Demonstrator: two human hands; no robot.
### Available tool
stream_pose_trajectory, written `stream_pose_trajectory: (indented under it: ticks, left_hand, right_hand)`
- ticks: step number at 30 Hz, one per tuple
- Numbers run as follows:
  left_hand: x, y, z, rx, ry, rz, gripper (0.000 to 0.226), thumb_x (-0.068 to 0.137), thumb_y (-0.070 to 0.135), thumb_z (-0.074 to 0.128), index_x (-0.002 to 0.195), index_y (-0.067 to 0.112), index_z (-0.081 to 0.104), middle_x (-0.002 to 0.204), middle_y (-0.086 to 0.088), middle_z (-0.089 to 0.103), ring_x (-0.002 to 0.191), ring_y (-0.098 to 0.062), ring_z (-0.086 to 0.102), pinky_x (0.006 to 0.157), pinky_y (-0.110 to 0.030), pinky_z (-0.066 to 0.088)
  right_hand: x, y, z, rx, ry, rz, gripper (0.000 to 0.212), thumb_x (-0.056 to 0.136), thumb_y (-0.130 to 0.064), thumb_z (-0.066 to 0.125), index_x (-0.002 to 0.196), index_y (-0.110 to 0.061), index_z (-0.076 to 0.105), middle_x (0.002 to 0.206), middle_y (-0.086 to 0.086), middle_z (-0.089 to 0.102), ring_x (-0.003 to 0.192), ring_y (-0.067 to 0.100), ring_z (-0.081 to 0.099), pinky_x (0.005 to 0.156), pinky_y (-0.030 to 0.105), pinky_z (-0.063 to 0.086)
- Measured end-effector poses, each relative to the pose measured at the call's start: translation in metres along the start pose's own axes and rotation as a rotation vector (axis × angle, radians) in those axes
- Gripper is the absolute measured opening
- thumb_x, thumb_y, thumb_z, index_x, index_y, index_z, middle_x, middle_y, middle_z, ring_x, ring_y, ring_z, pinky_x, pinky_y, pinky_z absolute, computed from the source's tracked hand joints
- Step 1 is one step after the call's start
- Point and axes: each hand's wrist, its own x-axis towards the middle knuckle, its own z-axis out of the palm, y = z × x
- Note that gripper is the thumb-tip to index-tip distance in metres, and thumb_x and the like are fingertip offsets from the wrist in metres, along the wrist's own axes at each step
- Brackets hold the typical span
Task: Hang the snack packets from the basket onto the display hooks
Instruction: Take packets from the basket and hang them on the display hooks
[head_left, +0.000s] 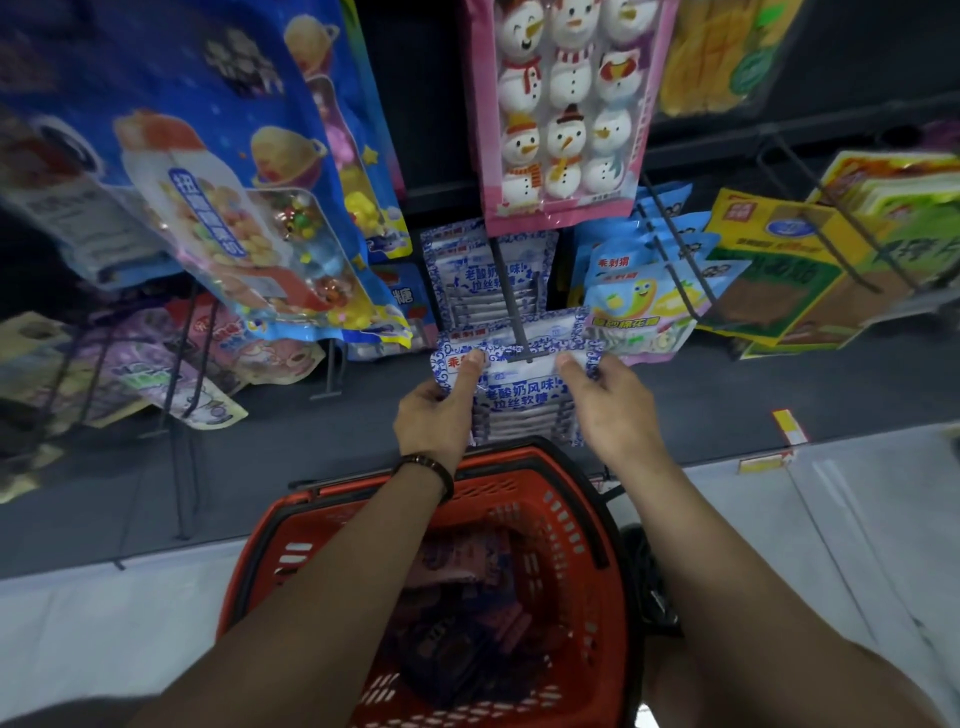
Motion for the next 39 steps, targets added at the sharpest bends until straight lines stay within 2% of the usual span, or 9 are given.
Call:
stream_pose_trajectory:
  ticks: [3, 9, 14, 19, 23, 27, 29, 35, 39]
  left_hand:
    - [-0.007, 0.006, 0.002, 0.064, -0.012, 0.029, 0.091, 0.051, 0.107, 0.058, 0.063, 0.018, 0.039, 0.067, -0.019, 0.045, 0.062, -0.026, 0.046, 0.070, -0.057, 0.051]
    - [0.005, 0.005, 0.006, 0.045, -0.041, -0.026, 0.108, 0.060, 0.103, 0.063, 0.088, -0.001, 0.071, 0.075, -0.026, 0.068, 0.069, -0.037, 0.067, 0.074, -0.052, 0.059]
    - [0.013, 0.007, 0.008, 0.081, -0.044, -0.029, 0.072, 0.084, 0.082, 0.066, 0.066, 0.016, 0.044, 0.058, -0.004, 0.049, 0.059, -0.023, 0.047, 0.065, -0.046, 0.046]
    - [0.023, 0.018, 0.015, 0.102, -0.038, -0.082, 0.071, 0.086, 0.086, 0.058, 0.073, 0.017, 0.046, 0.064, -0.002, 0.047, 0.059, -0.021, 0.045, 0.062, -0.038, 0.040]
    - [0.028, 0.022, 0.012, 0.169, -0.091, -0.114, 0.099, 0.081, 0.096, 0.046, 0.118, 0.007, 0.065, 0.090, -0.009, 0.068, 0.082, -0.027, 0.064, 0.073, -0.039, 0.045]
    - [0.022, 0.019, -0.010, 0.320, -0.148, -0.089, 0.090, 0.085, 0.088, 0.052, 0.135, 0.014, 0.060, 0.127, -0.004, 0.073, 0.105, -0.029, 0.071, 0.092, -0.047, 0.060]
    - [0.008, 0.013, -0.034, 0.408, -0.237, -0.077, 0.076, 0.090, 0.073, 0.064, 0.144, 0.020, 0.054, 0.133, -0.003, 0.068, 0.115, -0.033, 0.070, 0.098, -0.051, 0.060]
    - [-0.043, -0.031, -0.135, 0.778, -0.608, 0.260, 0.012, 0.102, 0.041, 0.068, 0.101, 0.031, 0.074, 0.096, 0.014, 0.075, 0.090, -0.003, 0.068, 0.079, -0.015, 0.047]
    - [-0.054, -0.091, -0.199, 0.932, -0.672, 0.245, 0.011, 0.097, 0.047, 0.069, 0.097, 0.037, 0.073, 0.098, 0.017, 0.076, 0.094, -0.002, 0.068, 0.087, -0.027, 0.051]
  right_hand:
    - [0.002, -0.001, -0.001, 0.008, 0.012, 0.063, 0.068, 0.100, -0.068, 0.054, 0.130, -0.008, 0.063, 0.129, 0.012, 0.068, 0.122, 0.034, 0.061, 0.091, 0.037, 0.039]
    - [0.012, 0.003, -0.002, 0.014, 0.000, 0.096, 0.053, 0.098, -0.069, 0.057, 0.101, -0.016, 0.053, 0.104, 0.001, 0.060, 0.102, 0.025, 0.056, 0.086, 0.037, 0.037]
    - [0.011, -0.004, 0.004, 0.063, 0.005, 0.077, 0.075, 0.102, -0.062, 0.058, 0.156, -0.010, 0.050, 0.160, 0.009, 0.053, 0.148, 0.030, 0.048, 0.116, 0.040, 0.038]
    - [0.014, -0.008, 0.013, 0.190, 0.049, 0.086, 0.058, 0.102, -0.047, 0.067, 0.149, -0.014, 0.055, 0.122, -0.007, 0.066, 0.126, 0.018, 0.060, 0.098, 0.029, 0.039]
    - [0.010, -0.006, 0.019, 0.211, -0.031, 0.083, 0.076, 0.099, -0.050, 0.068, 0.161, -0.016, 0.039, 0.126, -0.013, 0.052, 0.127, 0.011, 0.050, 0.105, 0.030, 0.038]
    - [0.001, -0.001, 0.014, 0.031, 0.003, 0.191, 0.073, 0.102, -0.041, 0.068, 0.161, -0.010, 0.036, 0.156, 0.009, 0.053, 0.145, 0.031, 0.050, 0.110, 0.035, 0.040]
    - [-0.007, 0.004, 0.013, -0.079, -0.017, 0.267, 0.065, 0.099, -0.044, 0.069, 0.145, -0.004, 0.050, 0.145, 0.019, 0.061, 0.132, 0.039, 0.060, 0.096, 0.036, 0.044]
    - [-0.059, 0.024, 0.039, -0.567, -0.533, 0.201, 0.041, 0.101, -0.045, 0.062, 0.092, -0.006, 0.072, 0.080, 0.015, 0.076, 0.070, 0.033, 0.077, 0.066, 0.041, 0.063]
    - [-0.091, 0.043, 0.075, -0.713, -0.918, 0.284, 0.036, 0.105, -0.045, 0.062, 0.080, -0.020, 0.065, 0.075, -0.003, 0.062, 0.068, 0.015, 0.056, 0.059, 0.027, 0.042]
